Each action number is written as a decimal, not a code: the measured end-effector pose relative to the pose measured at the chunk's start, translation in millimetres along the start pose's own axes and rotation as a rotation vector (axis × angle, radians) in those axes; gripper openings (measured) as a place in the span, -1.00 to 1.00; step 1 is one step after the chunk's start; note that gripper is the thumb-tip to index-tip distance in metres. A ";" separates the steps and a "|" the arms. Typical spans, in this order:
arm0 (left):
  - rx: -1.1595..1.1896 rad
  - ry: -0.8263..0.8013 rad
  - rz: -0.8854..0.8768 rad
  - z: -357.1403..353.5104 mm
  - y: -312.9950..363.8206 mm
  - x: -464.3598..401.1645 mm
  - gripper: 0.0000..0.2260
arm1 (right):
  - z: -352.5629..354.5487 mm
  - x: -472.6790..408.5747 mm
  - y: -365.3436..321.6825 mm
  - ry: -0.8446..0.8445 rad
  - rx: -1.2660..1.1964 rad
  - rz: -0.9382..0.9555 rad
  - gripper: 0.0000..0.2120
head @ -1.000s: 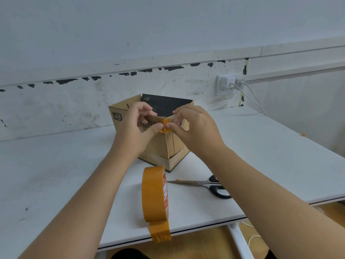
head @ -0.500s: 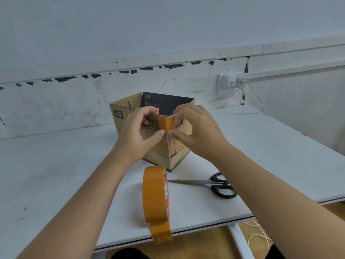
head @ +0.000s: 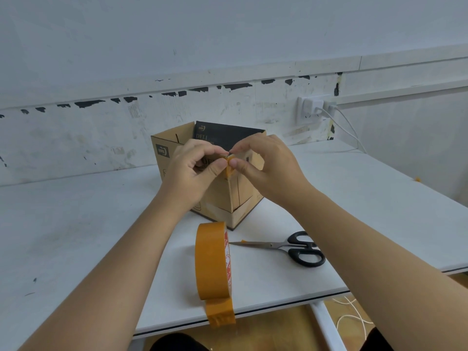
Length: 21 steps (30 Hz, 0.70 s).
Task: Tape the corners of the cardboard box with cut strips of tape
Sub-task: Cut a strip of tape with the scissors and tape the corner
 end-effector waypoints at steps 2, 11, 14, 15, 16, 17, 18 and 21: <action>0.024 -0.001 0.008 0.5 -1.0 -2.2 -0.88 | -0.9 -3.3 -0.9 -0.002 -0.010 -0.021 -0.86; 0.047 0.017 0.019 -1.5 -1.5 -0.1 -0.90 | -2.8 -4.8 -1.0 0.000 -0.050 -0.022 -0.86; 0.046 -0.009 -0.005 -0.7 -6.4 3.4 -0.87 | -2.7 -3.4 0.7 -0.017 -0.048 -0.022 -0.87; 0.046 -0.023 -0.009 0.4 -8.5 5.3 -0.83 | -2.1 -3.1 1.0 -0.030 -0.046 -0.017 -0.88; 0.038 -0.032 -0.013 1.2 -9.6 6.0 -0.81 | -2.0 -2.8 1.2 -0.042 -0.044 -0.008 -0.88; 0.027 -0.036 -0.020 1.3 -9.8 5.5 -0.79 | -2.1 -2.6 1.5 -0.050 -0.042 0.001 -0.88; 0.019 -0.037 -0.025 1.0 -9.3 4.7 -0.79 | -2.4 -2.5 1.9 -0.055 -0.040 0.007 -0.89; 0.017 -0.047 -0.028 1.5 -10.0 4.6 -0.78 | -2.6 0.0 5.0 -0.077 -0.026 0.026 -0.84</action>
Point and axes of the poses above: each hand's wrist, its own x-axis away from the middle knuckle, its own z-axis out of the back of the hand, y = z × x, the point moved 3 cm from there along -x, towards the middle knuckle, and after that the axes turned 11 degrees about -x, right-handed, at the moved point
